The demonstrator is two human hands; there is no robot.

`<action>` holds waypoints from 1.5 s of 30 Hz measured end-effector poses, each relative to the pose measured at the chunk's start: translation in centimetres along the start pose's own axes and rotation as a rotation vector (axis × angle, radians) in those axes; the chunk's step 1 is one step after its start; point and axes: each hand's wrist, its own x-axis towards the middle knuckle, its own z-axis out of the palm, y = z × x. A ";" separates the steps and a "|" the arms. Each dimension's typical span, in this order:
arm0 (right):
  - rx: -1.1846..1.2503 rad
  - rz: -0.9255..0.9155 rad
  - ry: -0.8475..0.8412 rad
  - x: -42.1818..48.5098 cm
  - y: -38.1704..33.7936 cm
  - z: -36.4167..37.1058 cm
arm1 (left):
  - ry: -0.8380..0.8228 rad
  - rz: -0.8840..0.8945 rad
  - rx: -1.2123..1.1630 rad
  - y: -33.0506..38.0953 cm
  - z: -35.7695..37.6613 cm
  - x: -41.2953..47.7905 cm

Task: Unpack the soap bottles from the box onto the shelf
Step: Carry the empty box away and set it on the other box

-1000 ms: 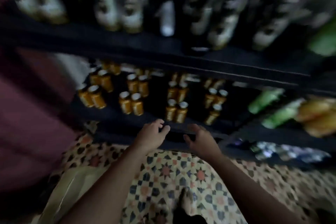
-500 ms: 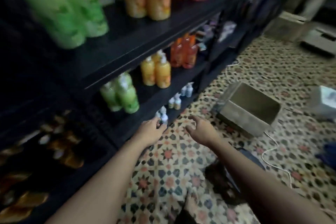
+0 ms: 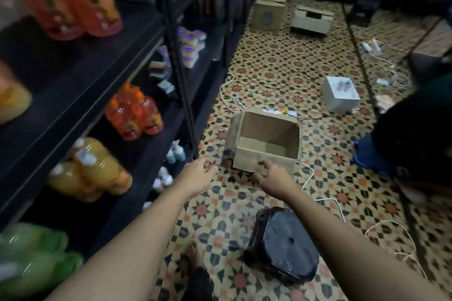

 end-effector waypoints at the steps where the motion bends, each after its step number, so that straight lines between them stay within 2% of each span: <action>1: 0.015 0.019 0.001 0.7 0.1 -0.4 | -0.016 0.014 0.008 0.4 -0.2 1.2; 13: 0.202 0.369 0.133 12.1 4.9 -6.1 | -0.227 0.187 0.195 9.7 -1.8 19.6; 22: 0.185 0.438 0.134 26.1 12.3 -10.6 | -0.257 0.126 0.235 14.5 0.6 35.2; 30: 0.178 0.518 0.038 39.6 22.5 -12.9 | -0.262 -0.064 0.207 17.9 5.2 49.2; 34: 0.202 0.594 0.019 44.8 27.1 -10.9 | -0.282 -0.130 0.156 17.1 8.3 55.5; 38: 0.294 0.653 -0.016 50.4 32.0 -5.7 | -0.280 -0.206 0.095 13.9 13.1 63.3; 45: 0.467 0.792 0.006 55.3 37.2 1.9 | -0.232 -0.382 0.008 9.6 18.6 70.2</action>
